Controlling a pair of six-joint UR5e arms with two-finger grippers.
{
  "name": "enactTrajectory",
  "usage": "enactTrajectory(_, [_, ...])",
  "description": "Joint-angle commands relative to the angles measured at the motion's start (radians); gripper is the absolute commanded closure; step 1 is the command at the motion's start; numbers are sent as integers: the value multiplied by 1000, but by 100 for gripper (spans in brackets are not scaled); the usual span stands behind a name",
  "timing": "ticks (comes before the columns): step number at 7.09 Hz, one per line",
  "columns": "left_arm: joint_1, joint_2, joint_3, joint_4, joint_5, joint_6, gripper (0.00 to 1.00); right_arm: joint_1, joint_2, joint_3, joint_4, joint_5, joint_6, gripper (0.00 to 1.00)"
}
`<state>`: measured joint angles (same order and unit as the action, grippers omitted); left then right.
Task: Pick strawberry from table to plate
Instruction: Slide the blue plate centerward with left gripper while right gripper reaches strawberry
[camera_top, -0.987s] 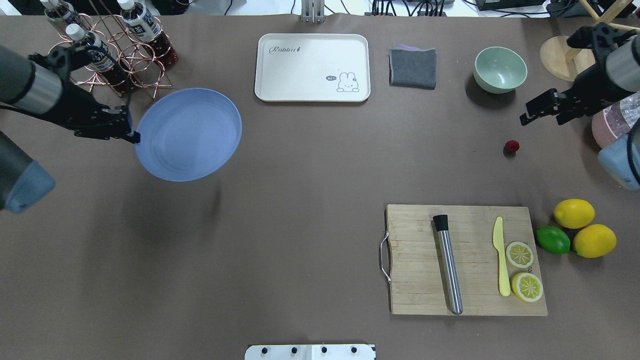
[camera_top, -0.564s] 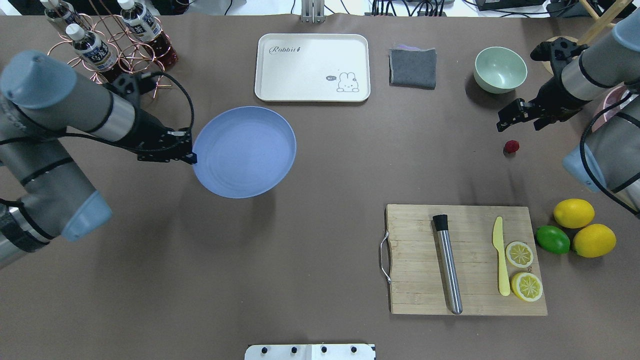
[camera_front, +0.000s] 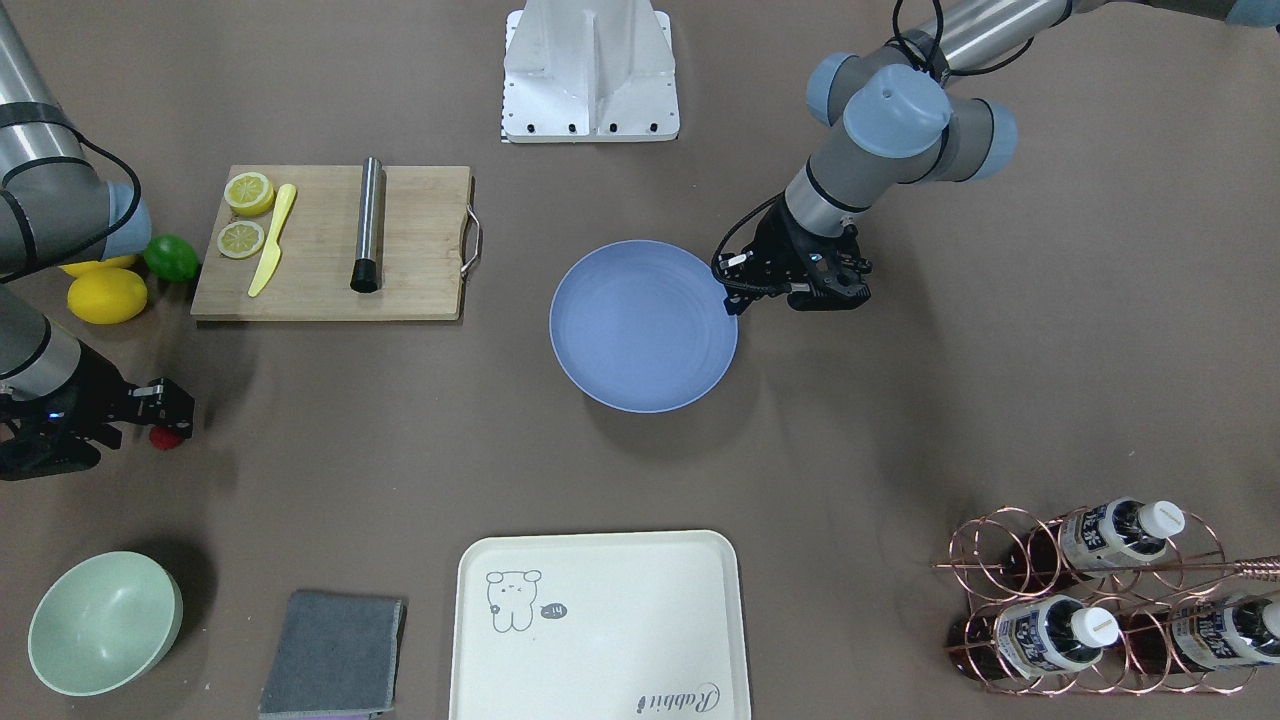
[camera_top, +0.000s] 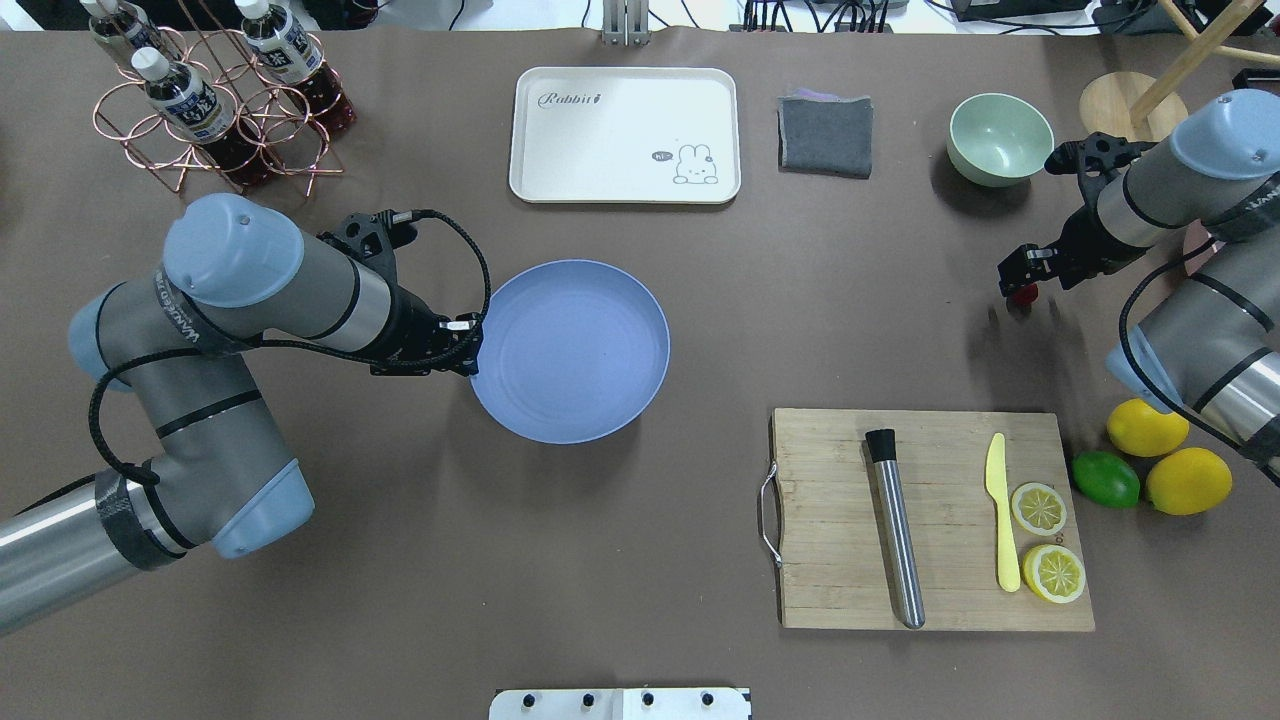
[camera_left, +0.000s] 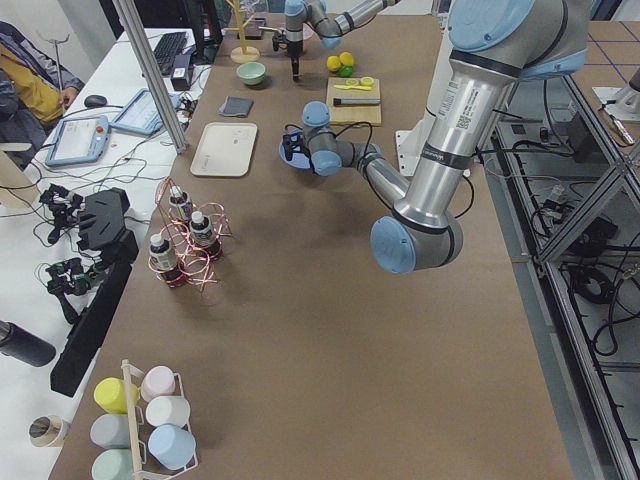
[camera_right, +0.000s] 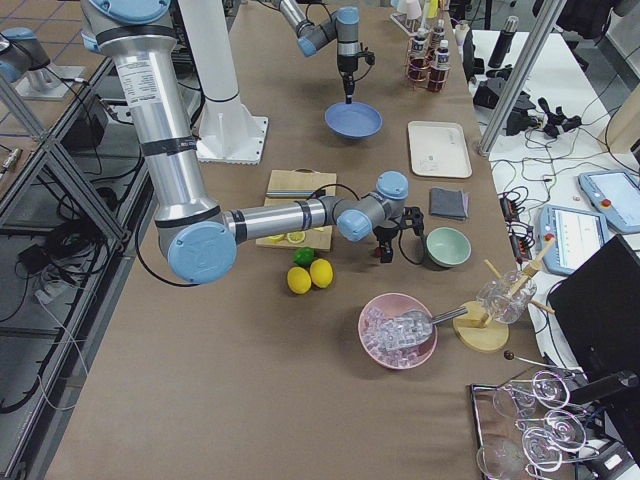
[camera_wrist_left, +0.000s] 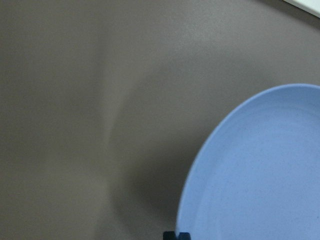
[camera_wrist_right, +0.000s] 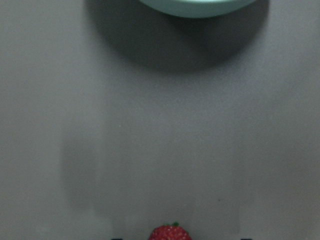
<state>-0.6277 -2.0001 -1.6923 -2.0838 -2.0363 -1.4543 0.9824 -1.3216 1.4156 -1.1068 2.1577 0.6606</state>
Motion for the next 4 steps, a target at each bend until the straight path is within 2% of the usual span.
enactTrajectory(1, [5,0,5,-1,4,0,87,-14,5,0,1,-9,-1,100])
enactTrajectory(2, [5,0,3,-1,10,2,26,-15,12,5,1,-9,-2,100])
enactTrajectory(3, [3,1,-3,-1,8,2,19,-15,22,17,-1,-4,1,100])
enactTrajectory(4, [-13,9,-13,-5,4,8,17,-16,51,45,-13,-7,17,100])
